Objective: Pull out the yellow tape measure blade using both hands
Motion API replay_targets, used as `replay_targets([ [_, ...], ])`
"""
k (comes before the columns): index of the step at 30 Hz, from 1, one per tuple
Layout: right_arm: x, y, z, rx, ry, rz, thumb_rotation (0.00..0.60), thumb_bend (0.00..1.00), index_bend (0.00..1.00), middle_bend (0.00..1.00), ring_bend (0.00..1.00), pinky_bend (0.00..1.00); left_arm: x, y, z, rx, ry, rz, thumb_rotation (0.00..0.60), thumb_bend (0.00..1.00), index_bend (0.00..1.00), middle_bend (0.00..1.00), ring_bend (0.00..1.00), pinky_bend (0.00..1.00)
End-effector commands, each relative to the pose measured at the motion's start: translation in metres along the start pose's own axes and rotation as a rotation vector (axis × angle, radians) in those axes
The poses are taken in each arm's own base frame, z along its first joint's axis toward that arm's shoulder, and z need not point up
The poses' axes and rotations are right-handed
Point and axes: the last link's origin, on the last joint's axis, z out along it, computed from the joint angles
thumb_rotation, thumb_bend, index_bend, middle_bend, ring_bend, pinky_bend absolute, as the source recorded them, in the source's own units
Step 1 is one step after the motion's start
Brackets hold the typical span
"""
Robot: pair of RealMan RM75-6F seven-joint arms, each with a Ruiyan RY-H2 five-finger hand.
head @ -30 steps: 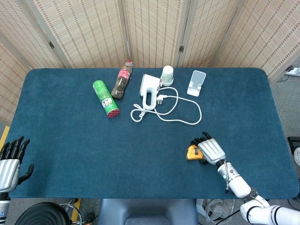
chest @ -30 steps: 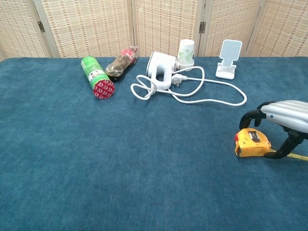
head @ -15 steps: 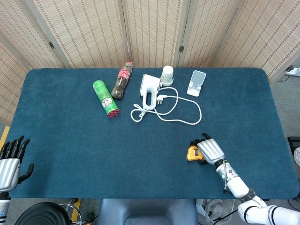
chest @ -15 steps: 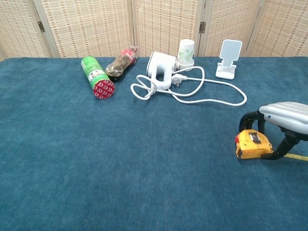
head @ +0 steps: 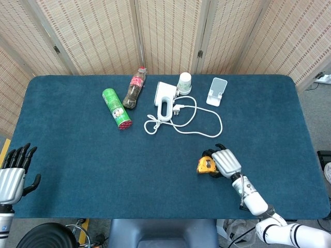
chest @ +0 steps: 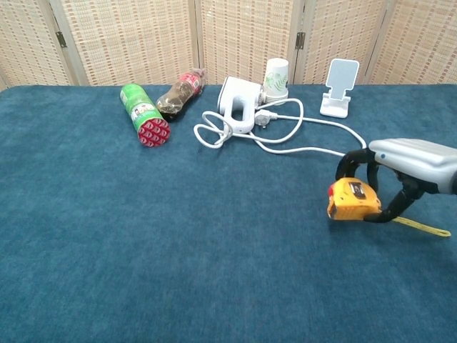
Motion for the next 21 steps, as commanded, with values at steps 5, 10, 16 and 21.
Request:
replay_targets([
  [5, 0.046, -0.028, 0.024, 0.063, 0.024, 0.096, 0.6, 0.23, 0.49, 0.48, 0.49, 0.14, 0.018, 0.031, 0.036, -0.104, -0.006, -0.179, 0.6, 0.44, 0.0, 0.04, 0.09, 0.16],
  [10, 0.077, -0.052, 0.041, 0.108, 0.008, 0.11, 0.6, 0.23, 0.49, 0.48, 0.49, 0.14, 0.029, 0.056, 0.06, -0.169, -0.036, -0.299, 0.6, 0.44, 0.0, 0.05, 0.1, 0.17],
  [16, 0.105, -0.086, 0.06, 0.154, -0.005, 0.089, 0.6, 0.23, 0.49, 0.48, 0.49, 0.14, 0.035, 0.092, 0.082, -0.204, -0.105, -0.505, 0.6, 0.43, 0.0, 0.05, 0.1, 0.15],
  [21, 0.118, -0.115, 0.075, 0.18, -0.021, 0.122, 0.6, 0.23, 0.49, 0.48, 0.49, 0.14, 0.037, 0.12, 0.094, -0.221, -0.158, -0.652, 0.6, 0.43, 0.0, 0.05, 0.09, 0.13],
])
